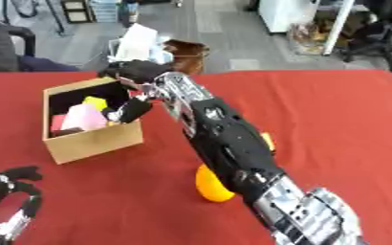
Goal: Pick up objects on the table and place them in the box.
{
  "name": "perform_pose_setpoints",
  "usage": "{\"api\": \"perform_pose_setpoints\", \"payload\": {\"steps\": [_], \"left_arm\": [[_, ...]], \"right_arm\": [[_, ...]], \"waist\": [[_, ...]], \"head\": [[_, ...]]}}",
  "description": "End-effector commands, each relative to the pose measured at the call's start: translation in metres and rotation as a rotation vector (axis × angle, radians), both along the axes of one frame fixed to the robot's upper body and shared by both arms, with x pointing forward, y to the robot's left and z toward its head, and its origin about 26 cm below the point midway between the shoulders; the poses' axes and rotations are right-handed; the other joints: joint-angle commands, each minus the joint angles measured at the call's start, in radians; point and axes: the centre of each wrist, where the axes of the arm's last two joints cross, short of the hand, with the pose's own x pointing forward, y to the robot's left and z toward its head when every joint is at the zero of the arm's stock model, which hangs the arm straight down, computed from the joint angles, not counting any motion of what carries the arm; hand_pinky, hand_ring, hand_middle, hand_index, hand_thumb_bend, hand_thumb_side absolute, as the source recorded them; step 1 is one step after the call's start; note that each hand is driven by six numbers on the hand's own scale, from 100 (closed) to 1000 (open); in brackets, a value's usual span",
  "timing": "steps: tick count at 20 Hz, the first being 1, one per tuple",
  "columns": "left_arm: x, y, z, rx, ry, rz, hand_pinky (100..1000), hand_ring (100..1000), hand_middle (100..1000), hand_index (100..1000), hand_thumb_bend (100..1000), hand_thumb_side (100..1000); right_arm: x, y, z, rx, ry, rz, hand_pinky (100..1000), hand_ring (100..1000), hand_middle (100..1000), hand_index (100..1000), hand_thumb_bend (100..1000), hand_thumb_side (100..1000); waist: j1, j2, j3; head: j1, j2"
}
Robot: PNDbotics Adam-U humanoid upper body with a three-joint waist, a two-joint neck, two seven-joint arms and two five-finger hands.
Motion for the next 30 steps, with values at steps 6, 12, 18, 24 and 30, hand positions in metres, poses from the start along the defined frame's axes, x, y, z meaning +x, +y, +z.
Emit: {"api": "perform_pose_setpoints", "payload": {"steps": [6, 12, 18, 24, 30], "left_arm": [[-0.002, 0.011, 0.003, 0.008, -0.019, 0.052, 784, 624, 688, 852, 338, 625], [-0.002, 0.014, 0.003, 0.008, -0.022, 0.069, 784, 624, 688, 852, 337, 627], [-0.002, 0.014, 0.003, 0.008, -0.025, 0.072, 784, 624, 689, 852, 336, 628], [-0.001, 0.014, 0.004, 0.006, -0.029, 0.075, 783, 625, 689, 852, 333, 629], [-0.001, 0.014, 0.005, 0.006, -0.03, 0.074, 783, 625, 690, 852, 334, 628]], "right_arm": [[-0.023, -0.067, 0.048, 0.103, -0.046, 0.015, 817, 778, 913, 969, 182, 475], [-0.054, -0.119, 0.051, 0.148, -0.029, -0.032, 813, 780, 920, 973, 161, 488], [-0.073, -0.152, 0.021, 0.114, 0.104, -0.082, 817, 798, 926, 976, 128, 554], [-0.078, -0.182, -0.02, 0.062, 0.253, -0.159, 840, 833, 955, 985, 132, 609], [-0.082, -0.199, -0.044, 0.05, 0.339, -0.18, 831, 829, 953, 983, 117, 634]], "waist": [[-0.017, -0.019, -0.046], [-0.018, -0.014, -0.069], [-0.018, -0.01, -0.08], [-0.016, -0.007, -0.081], [-0.016, -0.005, -0.082]], "head": [[0.049, 0.003], [0.063, 0.002], [0.061, -0.002], [0.06, -0.009], [0.058, -0.014]]}}
